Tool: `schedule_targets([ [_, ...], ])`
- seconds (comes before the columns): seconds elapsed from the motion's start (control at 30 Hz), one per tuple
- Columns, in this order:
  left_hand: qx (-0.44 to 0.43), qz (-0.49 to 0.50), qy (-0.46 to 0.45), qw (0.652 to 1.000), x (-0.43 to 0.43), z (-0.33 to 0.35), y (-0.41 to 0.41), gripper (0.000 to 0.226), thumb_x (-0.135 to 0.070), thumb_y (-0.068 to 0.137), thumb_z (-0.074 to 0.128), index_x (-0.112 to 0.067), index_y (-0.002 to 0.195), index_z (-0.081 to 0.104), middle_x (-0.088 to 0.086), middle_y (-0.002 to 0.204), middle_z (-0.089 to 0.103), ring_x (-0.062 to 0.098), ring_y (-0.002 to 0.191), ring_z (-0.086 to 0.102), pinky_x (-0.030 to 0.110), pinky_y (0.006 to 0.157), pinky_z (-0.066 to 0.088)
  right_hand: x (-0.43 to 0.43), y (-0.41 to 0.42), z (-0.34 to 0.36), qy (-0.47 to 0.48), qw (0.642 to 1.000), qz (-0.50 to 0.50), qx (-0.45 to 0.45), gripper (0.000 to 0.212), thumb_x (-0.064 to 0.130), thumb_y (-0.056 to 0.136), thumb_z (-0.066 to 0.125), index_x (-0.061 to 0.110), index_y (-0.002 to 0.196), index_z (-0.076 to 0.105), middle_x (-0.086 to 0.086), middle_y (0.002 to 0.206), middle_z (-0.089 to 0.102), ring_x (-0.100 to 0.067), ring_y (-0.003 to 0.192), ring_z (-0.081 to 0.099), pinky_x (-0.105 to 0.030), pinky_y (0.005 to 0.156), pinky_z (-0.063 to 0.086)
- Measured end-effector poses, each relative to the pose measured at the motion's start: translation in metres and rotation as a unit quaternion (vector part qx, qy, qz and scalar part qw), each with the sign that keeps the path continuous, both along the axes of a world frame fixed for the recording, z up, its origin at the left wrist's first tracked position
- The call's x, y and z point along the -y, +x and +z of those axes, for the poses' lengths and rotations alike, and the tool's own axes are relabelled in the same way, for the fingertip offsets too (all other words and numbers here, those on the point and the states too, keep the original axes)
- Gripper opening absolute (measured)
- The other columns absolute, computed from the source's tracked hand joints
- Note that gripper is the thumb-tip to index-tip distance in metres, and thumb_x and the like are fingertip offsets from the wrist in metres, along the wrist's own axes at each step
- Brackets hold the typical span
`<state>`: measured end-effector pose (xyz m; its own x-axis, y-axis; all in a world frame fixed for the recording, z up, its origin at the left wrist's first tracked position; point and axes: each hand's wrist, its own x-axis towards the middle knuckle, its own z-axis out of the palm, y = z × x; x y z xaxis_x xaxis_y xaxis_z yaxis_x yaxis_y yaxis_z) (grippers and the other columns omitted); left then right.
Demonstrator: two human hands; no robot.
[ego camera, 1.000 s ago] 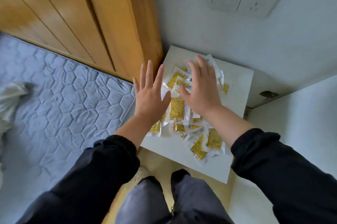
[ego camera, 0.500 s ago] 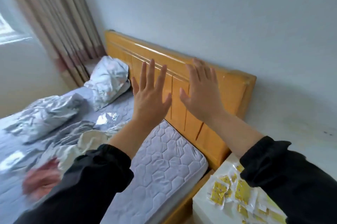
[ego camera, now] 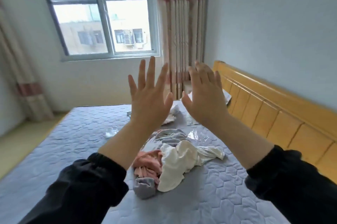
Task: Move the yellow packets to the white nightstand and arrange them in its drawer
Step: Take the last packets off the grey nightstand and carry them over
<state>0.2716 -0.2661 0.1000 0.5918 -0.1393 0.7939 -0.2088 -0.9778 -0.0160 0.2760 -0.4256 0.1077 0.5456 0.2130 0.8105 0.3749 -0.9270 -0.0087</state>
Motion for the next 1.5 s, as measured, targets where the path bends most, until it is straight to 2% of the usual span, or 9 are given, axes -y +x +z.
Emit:
schedule_targets([
  [0.17, -0.022, 0.084, -0.042, 0.995, -0.116, -0.006, -0.005, 0.07, -0.045, 0.087, 0.027, -0.026, 0.151, 0.006, 0.011, 0.161, 0.005, 0.033, 0.148, 0.003, 0.06, 0.111, 0.003, -0.122, 0.023, 0.006, -0.029, 0.997, 0.069, -0.025, 0.058, 0.029, 0.079, 0.046, 0.006, 0.132, 0.042, -0.019, 0.141, 0.042, -0.037, 0.13, 0.039, -0.059, 0.105, 0.032],
  [0.3, -0.035, 0.129, -0.055, 0.989, -0.201, -0.019, -0.009, 0.071, -0.04, 0.089, 0.037, -0.025, 0.152, 0.009, 0.01, 0.161, 0.003, 0.032, 0.148, 0.0, 0.06, 0.112, 0.003, -0.213, 0.036, 0.003, -0.044, 0.992, 0.115, -0.038, 0.062, 0.02, 0.078, 0.063, 0.006, 0.134, 0.042, -0.019, 0.144, 0.039, -0.038, 0.132, 0.036, -0.058, 0.108, 0.029],
  [0.5, -0.025, 0.178, -0.019, 0.984, -0.336, -0.034, 0.0, 0.075, -0.035, 0.086, 0.044, -0.024, 0.151, 0.009, 0.012, 0.161, 0.007, 0.032, 0.148, 0.004, 0.062, 0.11, 0.005, -0.351, 0.057, -0.015, -0.042, 0.984, 0.165, -0.054, 0.063, 0.019, 0.081, 0.062, 0.007, 0.138, 0.039, -0.017, 0.147, 0.035, -0.036, 0.136, 0.032, -0.054, 0.113, 0.024],
  [0.7, -0.055, 0.222, 0.005, 0.974, -0.476, -0.046, -0.006, 0.07, -0.04, 0.086, 0.031, -0.022, 0.151, 0.013, 0.014, 0.159, 0.015, 0.035, 0.146, 0.014, 0.065, 0.107, 0.018, -0.495, 0.065, -0.029, -0.032, 0.977, 0.197, -0.077, 0.063, 0.018, 0.077, 0.065, 0.005, 0.135, 0.042, -0.02, 0.143, 0.04, -0.038, 0.131, 0.037, -0.056, 0.108, 0.031],
  [0.93, -0.072, 0.273, 0.004, 0.959, -0.647, -0.068, -0.069, 0.068, -0.036, 0.086, 0.037, -0.019, 0.15, 0.02, 0.016, 0.158, 0.018, 0.036, 0.145, 0.015, 0.067, 0.106, 0.021, -0.673, 0.02, -0.042, -0.077, 0.962, 0.241, -0.106, 0.064, 0.021, 0.08, 0.064, 0.006, 0.138, 0.04, -0.017, 0.147, 0.035, -0.035, 0.137, 0.032, -0.054, 0.112, 0.025],
  [1.13, -0.089, 0.278, 0.007, 0.956, -0.786, -0.077, -0.137, 0.068, -0.04, 0.086, 0.033, -0.02, 0.149, 0.021, 0.015, 0.158, 0.019, 0.035, 0.146, 0.015, 0.066, 0.106, 0.021, -0.814, -0.051, -0.056, -0.047, 0.959, 0.258, -0.104, 0.063, 0.019, 0.081, 0.062, 0.007, 0.138, 0.039, -0.015, 0.149, 0.033, -0.033, 0.138, 0.028, -0.053, 0.114, 0.021],
  [1.3, -0.088, 0.275, 0.027, 0.957, -0.892, -0.07, -0.194, 0.071, -0.037, 0.086, 0.048, -0.02, 0.149, 0.021, 0.015, 0.157, 0.02, 0.036, 0.145, 0.018, 0.067, 0.105, 0.022, -0.922, -0.115, -0.054, -0.025, 0.955, 0.267, -0.126, 0.063, 0.02, 0.082, 0.061, 0.008, 0.139, 0.038, -0.014, 0.15, 0.031, -0.032, 0.14, 0.026, -0.049, 0.114, 0.019],
  [1.5, -0.089, 0.274, 0.017, 0.957, -0.993, -0.064, -0.22, 0.076, -0.035, 0.085, 0.059, -0.02, 0.149, 0.022, 0.015, 0.157, 0.022, 0.036, 0.145, 0.018, 0.068, 0.105, 0.021, -1.023, -0.145, -0.049, -0.021, 0.956, 0.265, -0.126, 0.062, 0.018, 0.08, 0.061, 0.006, 0.137, 0.041, -0.016, 0.147, 0.035, -0.034, 0.137, 0.03, -0.053, 0.113, 0.024],
])
